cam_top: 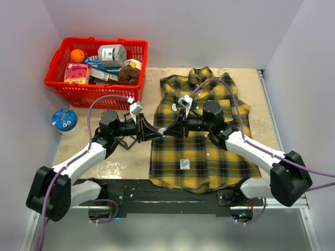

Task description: Pin the brooch onto the clothing

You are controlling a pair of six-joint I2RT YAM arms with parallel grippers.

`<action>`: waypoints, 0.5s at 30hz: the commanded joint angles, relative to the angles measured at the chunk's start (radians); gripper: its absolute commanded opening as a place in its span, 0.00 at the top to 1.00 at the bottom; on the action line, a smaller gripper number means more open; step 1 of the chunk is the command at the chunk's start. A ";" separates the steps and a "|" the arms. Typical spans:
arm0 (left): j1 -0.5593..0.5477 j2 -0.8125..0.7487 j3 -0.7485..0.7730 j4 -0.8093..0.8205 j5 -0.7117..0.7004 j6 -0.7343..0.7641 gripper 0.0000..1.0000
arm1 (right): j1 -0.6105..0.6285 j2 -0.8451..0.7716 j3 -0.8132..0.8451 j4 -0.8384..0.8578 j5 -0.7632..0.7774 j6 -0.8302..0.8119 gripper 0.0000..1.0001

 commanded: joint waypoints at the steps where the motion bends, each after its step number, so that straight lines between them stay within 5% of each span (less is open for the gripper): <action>1: -0.035 -0.006 0.010 0.061 0.038 0.003 1.00 | 0.014 0.035 0.032 0.026 0.023 0.008 0.86; 7: -0.055 -0.006 0.019 0.029 0.038 0.031 1.00 | 0.015 0.081 0.047 0.021 0.024 0.025 0.96; 15: -0.058 -0.013 0.065 -0.172 -0.109 0.132 1.00 | 0.015 0.067 0.049 0.009 0.029 0.017 0.87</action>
